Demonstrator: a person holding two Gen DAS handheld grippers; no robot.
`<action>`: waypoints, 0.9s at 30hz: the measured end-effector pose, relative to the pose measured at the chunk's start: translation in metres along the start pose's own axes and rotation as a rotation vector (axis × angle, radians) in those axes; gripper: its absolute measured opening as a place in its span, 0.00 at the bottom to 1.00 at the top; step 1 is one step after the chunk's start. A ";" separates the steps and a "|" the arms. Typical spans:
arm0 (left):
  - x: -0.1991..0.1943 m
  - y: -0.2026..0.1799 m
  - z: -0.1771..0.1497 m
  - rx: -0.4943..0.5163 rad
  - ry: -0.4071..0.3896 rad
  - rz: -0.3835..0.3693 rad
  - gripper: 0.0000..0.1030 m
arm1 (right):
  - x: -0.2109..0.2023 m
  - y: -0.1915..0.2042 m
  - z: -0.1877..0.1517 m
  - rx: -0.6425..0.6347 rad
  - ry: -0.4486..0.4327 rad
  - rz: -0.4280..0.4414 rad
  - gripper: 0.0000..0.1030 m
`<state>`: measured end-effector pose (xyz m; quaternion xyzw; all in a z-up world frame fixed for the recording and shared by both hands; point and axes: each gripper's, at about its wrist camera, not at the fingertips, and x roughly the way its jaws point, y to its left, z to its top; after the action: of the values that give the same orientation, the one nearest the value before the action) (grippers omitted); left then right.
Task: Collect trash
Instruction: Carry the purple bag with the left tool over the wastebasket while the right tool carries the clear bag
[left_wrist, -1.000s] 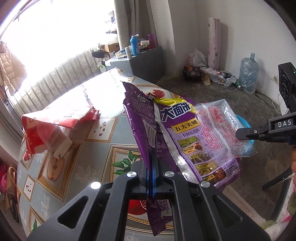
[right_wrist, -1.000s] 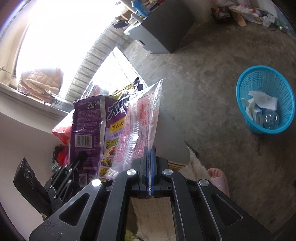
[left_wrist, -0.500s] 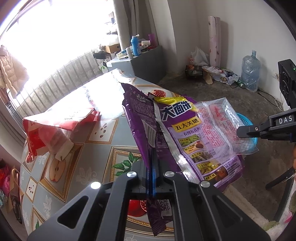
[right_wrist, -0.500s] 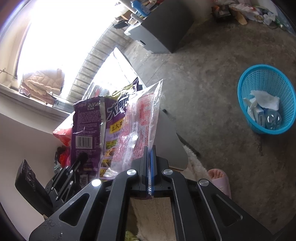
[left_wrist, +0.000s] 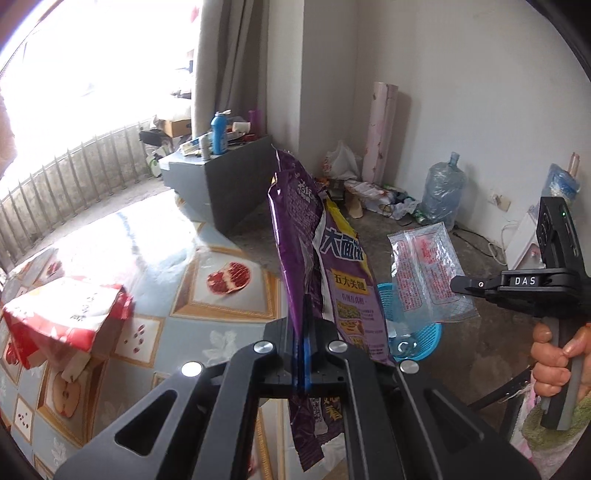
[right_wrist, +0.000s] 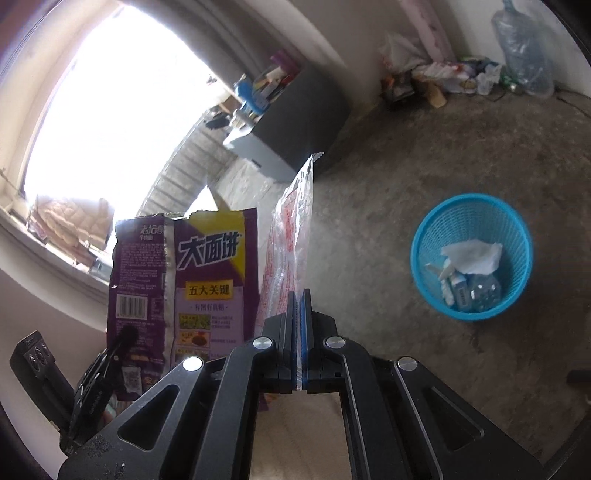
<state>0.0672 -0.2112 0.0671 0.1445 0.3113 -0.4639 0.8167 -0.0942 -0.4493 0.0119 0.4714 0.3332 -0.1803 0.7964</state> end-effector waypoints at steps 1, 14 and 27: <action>0.004 -0.006 0.006 0.008 -0.002 -0.023 0.01 | -0.008 -0.010 0.003 0.021 -0.023 -0.015 0.00; 0.169 -0.094 0.050 -0.061 0.388 -0.360 0.01 | -0.042 -0.109 0.016 0.272 -0.161 -0.116 0.00; 0.358 -0.161 0.006 -0.148 0.782 -0.267 0.33 | -0.012 -0.176 0.008 0.431 -0.075 -0.153 0.00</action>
<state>0.0670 -0.5381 -0.1497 0.2092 0.6462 -0.4523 0.5780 -0.2053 -0.5424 -0.0883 0.5968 0.2919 -0.3244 0.6733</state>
